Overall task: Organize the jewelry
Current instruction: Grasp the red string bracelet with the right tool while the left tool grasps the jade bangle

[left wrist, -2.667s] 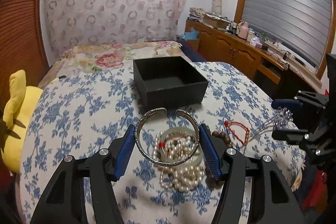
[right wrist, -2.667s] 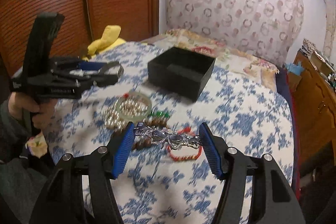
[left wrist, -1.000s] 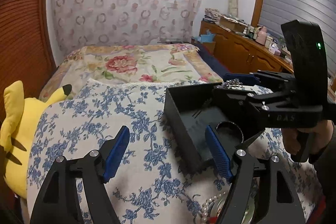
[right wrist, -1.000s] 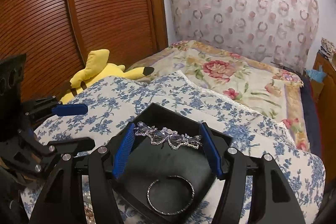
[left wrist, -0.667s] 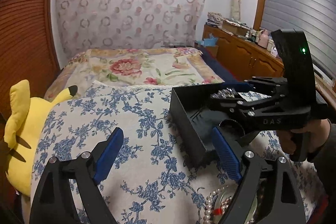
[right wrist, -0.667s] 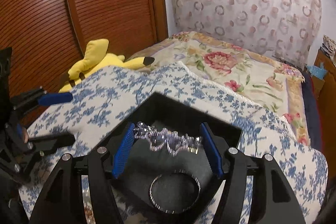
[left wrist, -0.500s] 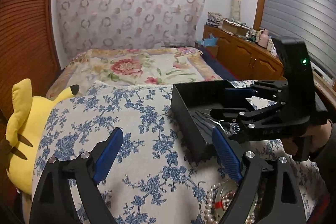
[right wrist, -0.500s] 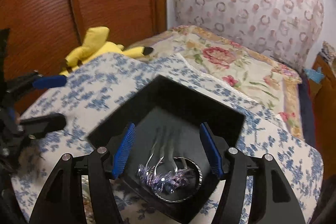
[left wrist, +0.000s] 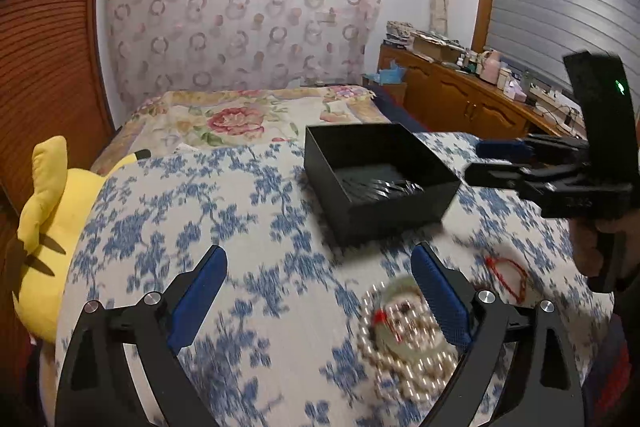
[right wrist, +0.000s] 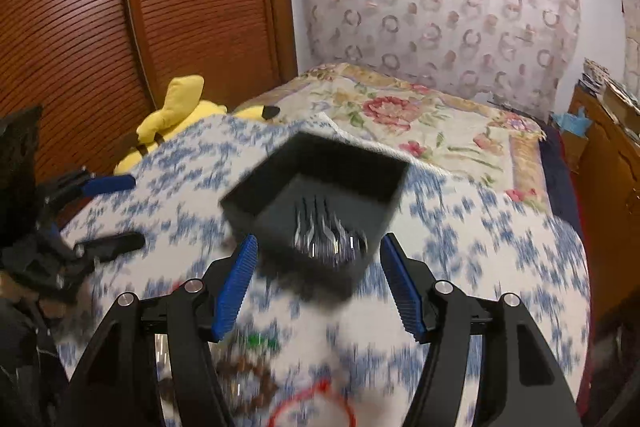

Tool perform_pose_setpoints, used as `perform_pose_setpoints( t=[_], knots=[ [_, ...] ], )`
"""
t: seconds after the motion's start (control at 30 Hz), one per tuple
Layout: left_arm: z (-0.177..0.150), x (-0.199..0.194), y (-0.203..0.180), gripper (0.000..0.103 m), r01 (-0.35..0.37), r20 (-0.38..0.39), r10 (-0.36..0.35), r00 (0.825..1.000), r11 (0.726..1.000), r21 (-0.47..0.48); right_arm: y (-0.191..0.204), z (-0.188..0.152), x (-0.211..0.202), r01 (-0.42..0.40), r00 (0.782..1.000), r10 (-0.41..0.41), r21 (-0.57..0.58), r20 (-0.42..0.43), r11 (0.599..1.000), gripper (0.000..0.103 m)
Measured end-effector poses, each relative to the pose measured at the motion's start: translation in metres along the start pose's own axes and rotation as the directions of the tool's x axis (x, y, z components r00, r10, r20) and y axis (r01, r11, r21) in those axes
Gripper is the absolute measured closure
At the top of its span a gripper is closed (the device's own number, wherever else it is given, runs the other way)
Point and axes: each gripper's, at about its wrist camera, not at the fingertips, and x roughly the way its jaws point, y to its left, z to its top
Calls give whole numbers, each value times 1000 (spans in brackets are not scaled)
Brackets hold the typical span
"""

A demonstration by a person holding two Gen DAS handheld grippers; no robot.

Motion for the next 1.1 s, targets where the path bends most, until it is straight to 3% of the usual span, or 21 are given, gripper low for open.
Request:
perform_pose_setpoints(
  t=[0.03,0.1,0.27,0.5,0.7,1.03,1.1],
  knots=[
    [-4,-3,-2,11,1,-2,-1,1000,1000,1,1,-8,-4,-3,1000,3,0,-11,1000,46],
    [-10,-6,-4,11,4,-9,-4,1000,1000,-1,4,-23,-10,3,1000,-3,0,-27,1000,52],
    [-25,-9,-11,11,14,-36,-14,999,1000,2,9,-65,-24,8,998,-7,14,-65,1000,55],
    [-34,-6,-23,11,23,-62,-21,998,1000,22,19,-107,-28,-12,992,15,28,-127,1000,70],
    [-37,-2,-33,11,35,-82,-32,996,999,32,26,-113,-26,-12,991,13,8,-135,1000,73],
    [-35,13,-52,11,47,-143,-33,989,994,98,31,-108,-18,67,989,-71,-36,-131,997,74],
    [-34,19,-56,11,47,-159,-27,987,992,121,29,-106,-20,40,992,-42,-17,-116,999,74]
  ],
)
